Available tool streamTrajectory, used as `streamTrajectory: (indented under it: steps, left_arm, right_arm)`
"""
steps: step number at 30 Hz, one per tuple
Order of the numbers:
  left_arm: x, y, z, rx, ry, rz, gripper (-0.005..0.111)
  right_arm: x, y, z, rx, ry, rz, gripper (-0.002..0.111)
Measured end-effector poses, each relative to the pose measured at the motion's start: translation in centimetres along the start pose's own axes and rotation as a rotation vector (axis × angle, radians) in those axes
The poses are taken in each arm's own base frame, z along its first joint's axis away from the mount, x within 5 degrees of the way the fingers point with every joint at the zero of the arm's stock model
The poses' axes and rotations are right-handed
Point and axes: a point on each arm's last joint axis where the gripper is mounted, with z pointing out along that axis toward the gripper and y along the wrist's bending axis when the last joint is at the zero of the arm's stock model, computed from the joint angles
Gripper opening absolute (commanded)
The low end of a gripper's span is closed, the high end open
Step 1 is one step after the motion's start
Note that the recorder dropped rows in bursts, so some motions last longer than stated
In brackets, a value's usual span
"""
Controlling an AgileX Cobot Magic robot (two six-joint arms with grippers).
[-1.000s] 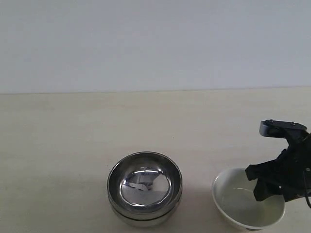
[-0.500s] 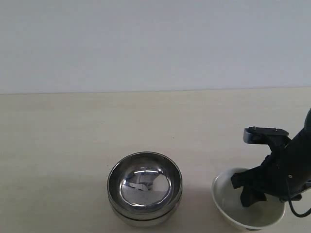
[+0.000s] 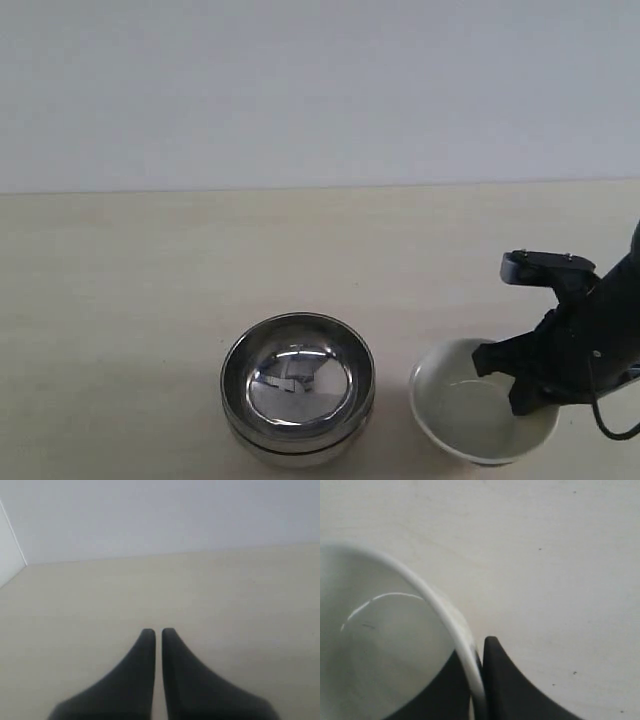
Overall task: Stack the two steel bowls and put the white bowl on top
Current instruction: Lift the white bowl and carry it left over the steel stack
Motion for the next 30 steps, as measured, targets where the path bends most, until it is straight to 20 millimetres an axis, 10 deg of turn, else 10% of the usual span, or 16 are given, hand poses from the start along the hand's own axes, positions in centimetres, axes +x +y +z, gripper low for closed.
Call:
streamTrajectory:
  steps: [17, 24, 30]
  left_arm:
    - [0.0, 0.0, 0.0, 0.000, 0.000, 0.000, 0.004]
    - [0.0, 0.0, 0.0, 0.000, 0.000, 0.000, 0.004]
    - [0.0, 0.0, 0.0, 0.000, 0.000, 0.000, 0.004]
  right_arm:
    - [-0.8, 4.7, -10.9, -0.121, -0.263, -0.137, 0.000]
    - [-1.5, 10.4, -11.8, -0.253, -0.307, -0.242, 0.000]
    - [-2.5, 13.7, -8.2, -0.285, -0.209, -0.274, 0.000]
